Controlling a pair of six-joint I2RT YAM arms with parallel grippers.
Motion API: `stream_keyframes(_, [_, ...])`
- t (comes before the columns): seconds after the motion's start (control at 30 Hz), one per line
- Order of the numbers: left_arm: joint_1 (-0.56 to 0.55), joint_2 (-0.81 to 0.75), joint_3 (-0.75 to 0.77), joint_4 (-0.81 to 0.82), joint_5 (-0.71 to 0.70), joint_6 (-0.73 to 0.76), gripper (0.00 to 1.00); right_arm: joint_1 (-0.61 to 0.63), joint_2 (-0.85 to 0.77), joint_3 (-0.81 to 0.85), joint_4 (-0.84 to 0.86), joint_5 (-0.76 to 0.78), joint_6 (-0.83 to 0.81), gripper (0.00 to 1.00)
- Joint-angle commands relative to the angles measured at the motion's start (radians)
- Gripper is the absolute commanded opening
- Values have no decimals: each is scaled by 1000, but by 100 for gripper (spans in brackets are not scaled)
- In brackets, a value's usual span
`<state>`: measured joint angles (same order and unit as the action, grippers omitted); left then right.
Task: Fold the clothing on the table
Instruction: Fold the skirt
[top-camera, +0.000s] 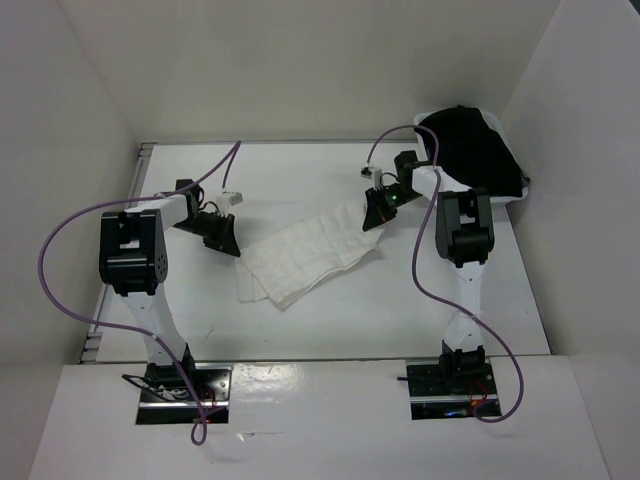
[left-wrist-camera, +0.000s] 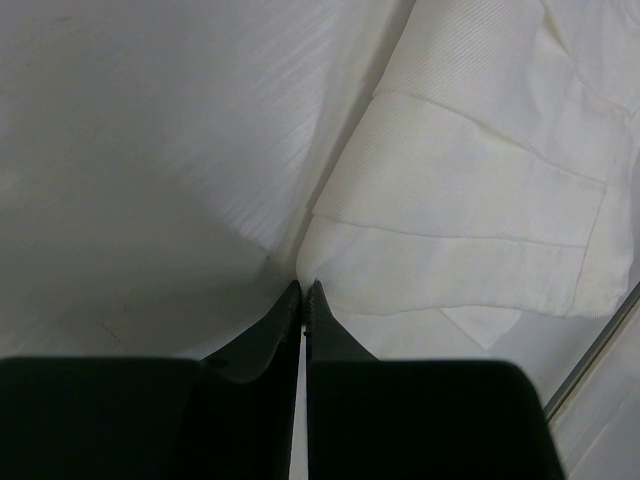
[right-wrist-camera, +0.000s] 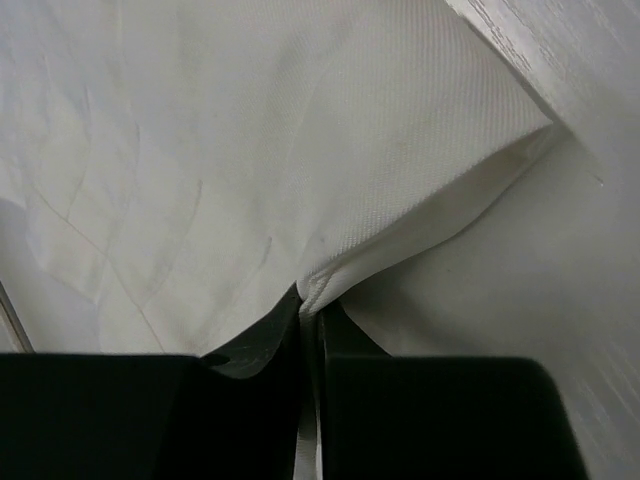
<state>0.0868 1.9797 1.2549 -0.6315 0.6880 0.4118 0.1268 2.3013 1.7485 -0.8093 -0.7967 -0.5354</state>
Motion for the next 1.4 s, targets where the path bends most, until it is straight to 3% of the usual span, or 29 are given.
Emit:
stream_keyframes(0.0, [-10,5,0,-14,-53,16,5,10,20,-10,-18,57,24,6])
stream_keyframes(0.07, [-10,5,0,-14,-53,16,5,10,1,0,10,89,49,0])
stream_keyframes(0.27, [-39,-16,9,-14,-53,-33,3,48,-114,71,22,307,130,0])
stream_keyframes(0.63, [-123,-5,118,19,-64,-215,2,238,-146,381,-162,663,166,0])
stream_keyframes(1.03, [-124,4,140,47,-36,-294,2,456,-92,583,-356,723,166,0])
stream_keyframes(1.37, [-124,4,130,47,-18,-315,2,612,-20,637,-393,689,175,0])
